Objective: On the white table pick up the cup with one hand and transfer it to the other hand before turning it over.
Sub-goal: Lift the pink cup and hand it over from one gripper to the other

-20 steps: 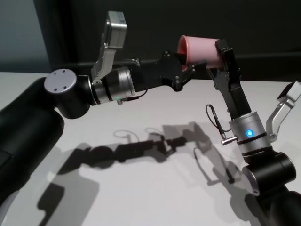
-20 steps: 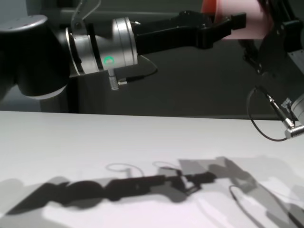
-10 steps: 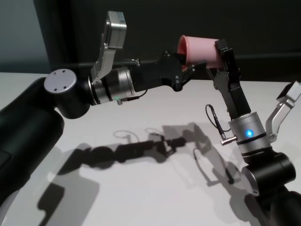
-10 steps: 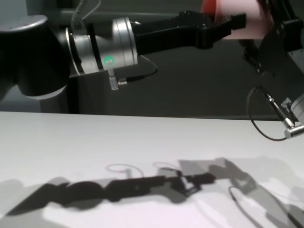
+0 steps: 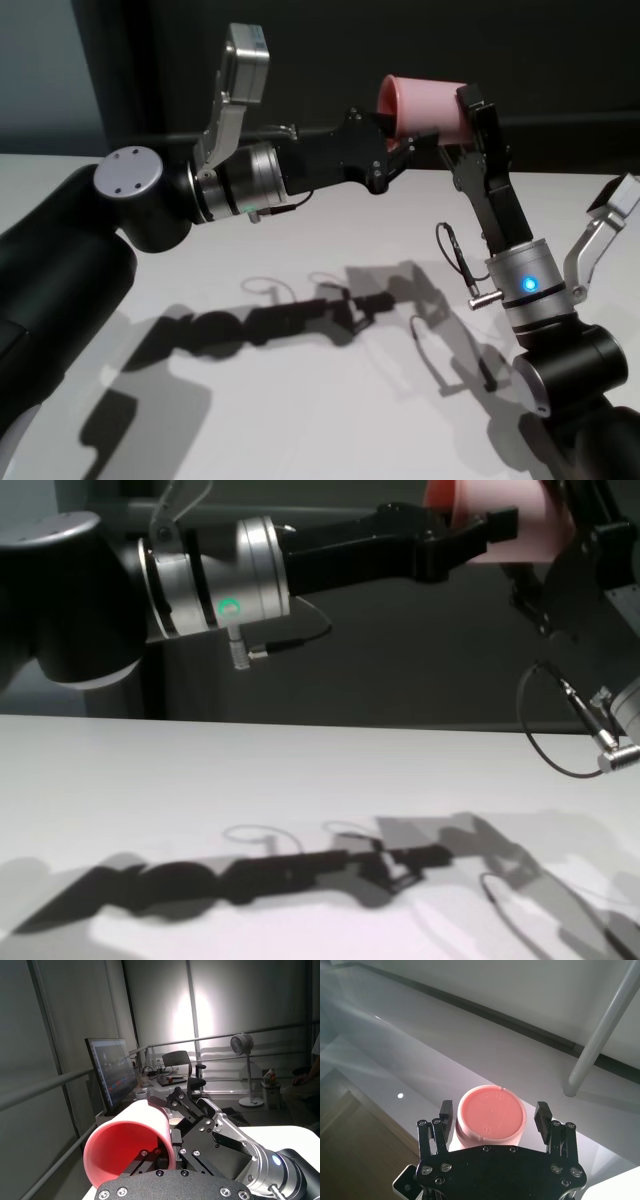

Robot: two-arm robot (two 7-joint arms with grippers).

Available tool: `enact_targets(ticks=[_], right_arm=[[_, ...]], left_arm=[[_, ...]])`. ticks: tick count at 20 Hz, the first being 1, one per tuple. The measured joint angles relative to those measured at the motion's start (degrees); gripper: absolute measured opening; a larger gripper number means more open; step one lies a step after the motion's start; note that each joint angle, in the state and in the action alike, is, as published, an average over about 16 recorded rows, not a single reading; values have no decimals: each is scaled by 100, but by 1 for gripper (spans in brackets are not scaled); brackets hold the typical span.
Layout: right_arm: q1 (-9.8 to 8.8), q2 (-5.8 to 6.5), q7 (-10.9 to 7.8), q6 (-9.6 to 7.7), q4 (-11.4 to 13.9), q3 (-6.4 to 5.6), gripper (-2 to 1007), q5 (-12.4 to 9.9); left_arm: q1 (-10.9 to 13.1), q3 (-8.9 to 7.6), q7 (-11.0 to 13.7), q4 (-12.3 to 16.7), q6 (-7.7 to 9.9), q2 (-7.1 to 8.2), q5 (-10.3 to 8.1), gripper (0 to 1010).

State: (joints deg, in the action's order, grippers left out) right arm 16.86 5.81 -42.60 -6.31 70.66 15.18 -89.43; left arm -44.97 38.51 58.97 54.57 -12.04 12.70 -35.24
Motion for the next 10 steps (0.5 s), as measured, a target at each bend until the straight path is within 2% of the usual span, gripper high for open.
enact_targets(ticks=[10], right_arm=[[19,56,11,90,15,102,1000,-60]], left_arm=[[0,0,0,0,0,0,0,48]])
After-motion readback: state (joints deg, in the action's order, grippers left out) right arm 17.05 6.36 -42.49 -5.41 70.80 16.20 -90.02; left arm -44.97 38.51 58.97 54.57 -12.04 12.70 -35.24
